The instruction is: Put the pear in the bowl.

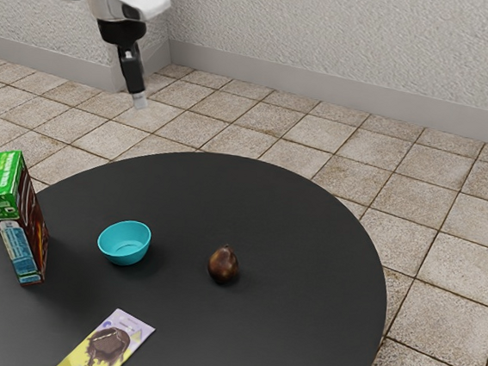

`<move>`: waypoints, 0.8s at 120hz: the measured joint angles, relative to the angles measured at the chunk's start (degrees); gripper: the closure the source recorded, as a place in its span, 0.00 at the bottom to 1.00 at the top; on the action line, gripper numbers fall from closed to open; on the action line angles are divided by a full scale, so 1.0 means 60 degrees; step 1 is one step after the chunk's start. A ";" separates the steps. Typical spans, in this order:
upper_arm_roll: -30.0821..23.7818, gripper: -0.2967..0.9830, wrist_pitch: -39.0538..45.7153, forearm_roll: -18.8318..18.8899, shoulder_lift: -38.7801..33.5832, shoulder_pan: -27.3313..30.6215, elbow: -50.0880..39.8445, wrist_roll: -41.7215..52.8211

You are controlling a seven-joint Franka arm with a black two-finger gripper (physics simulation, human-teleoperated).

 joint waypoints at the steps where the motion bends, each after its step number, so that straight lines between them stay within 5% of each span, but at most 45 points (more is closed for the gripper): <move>1: 0.0000 0.23 0.0000 0.0002 0.0000 -0.0001 0.0000 0.0026; 28: -0.0018 0.23 0.0003 -0.0017 0.0411 -0.0041 -0.0040 0.0608; 72: -0.0046 0.23 0.0354 -0.0108 0.2681 -0.1740 -0.0162 0.0979; 96: -0.0067 0.23 0.0831 -0.0712 0.3856 -0.1810 -0.0301 0.1227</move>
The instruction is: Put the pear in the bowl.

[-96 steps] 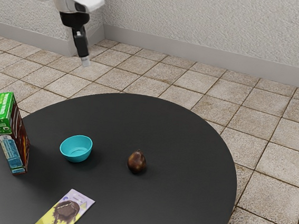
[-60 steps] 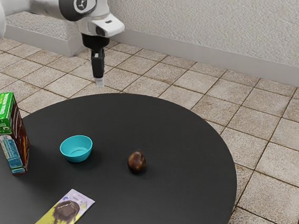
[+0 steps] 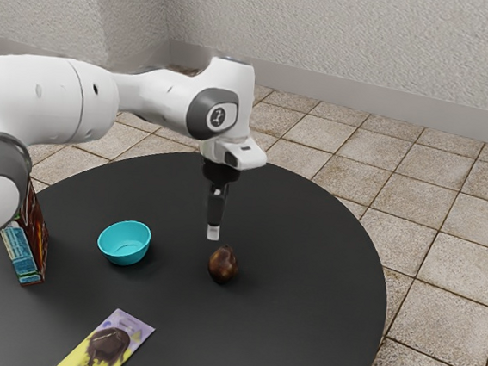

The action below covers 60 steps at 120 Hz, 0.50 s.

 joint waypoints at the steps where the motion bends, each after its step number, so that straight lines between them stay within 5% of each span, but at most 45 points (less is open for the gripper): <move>1: -0.0001 0.23 0.0048 -0.0023 0.0063 -0.0008 0.0002 0.0009; 60: 0.0006 0.23 0.1334 -0.0643 0.1627 0.0008 0.0023 0.0369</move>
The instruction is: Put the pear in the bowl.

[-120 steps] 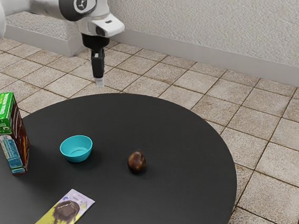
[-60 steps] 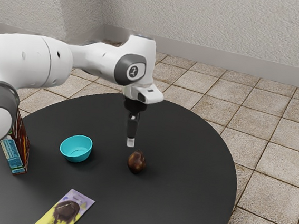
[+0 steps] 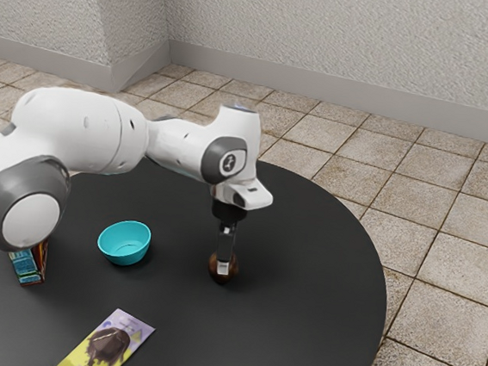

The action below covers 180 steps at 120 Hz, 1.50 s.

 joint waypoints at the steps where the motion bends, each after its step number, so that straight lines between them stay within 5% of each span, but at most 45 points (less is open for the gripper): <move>1: 0.0000 0.23 0.0005 -0.0003 0.0020 -0.0002 0.0000 0.0004; 16: -0.0002 0.24 0.0064 -0.0104 0.0253 -0.0028 0.0002 0.0054; 40: 0.0028 0.50 0.0130 -0.0095 0.0221 -0.0039 0.0001 0.0115; 78: 0.0944 0.63 0.0000 0.0344 -0.2482 0.0501 -0.1589 0.0347; 108: 0.1305 0.55 -0.0509 0.0713 -0.2807 0.1597 -0.1884 0.0611; 140: 0.1417 0.54 -0.0741 0.0705 -0.1161 0.1864 -0.1256 0.0832; 180: 0.1406 0.31 -0.0899 0.0566 -0.0986 0.1814 -0.1222 0.1031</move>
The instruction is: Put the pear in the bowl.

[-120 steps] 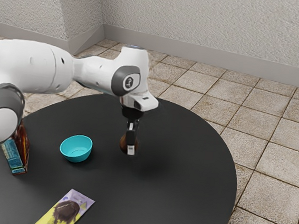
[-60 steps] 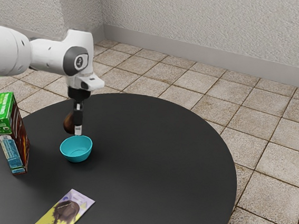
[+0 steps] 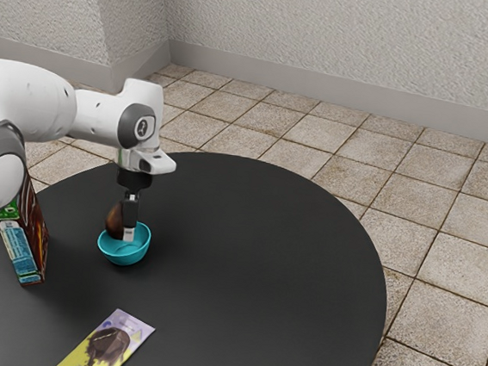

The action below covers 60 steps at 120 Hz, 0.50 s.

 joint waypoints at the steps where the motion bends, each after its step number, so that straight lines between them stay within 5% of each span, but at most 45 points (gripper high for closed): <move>1: 0.0000 0.31 -0.0002 -0.0001 0.0000 0.0000 -0.0001 0.0004; 46: -0.0012 0.26 -0.0046 -0.0021 -0.0068 -0.0043 -0.0004 0.0121; 60: -0.0040 0.25 -0.0182 0.0015 -0.1181 -0.0345 -0.0105 0.0139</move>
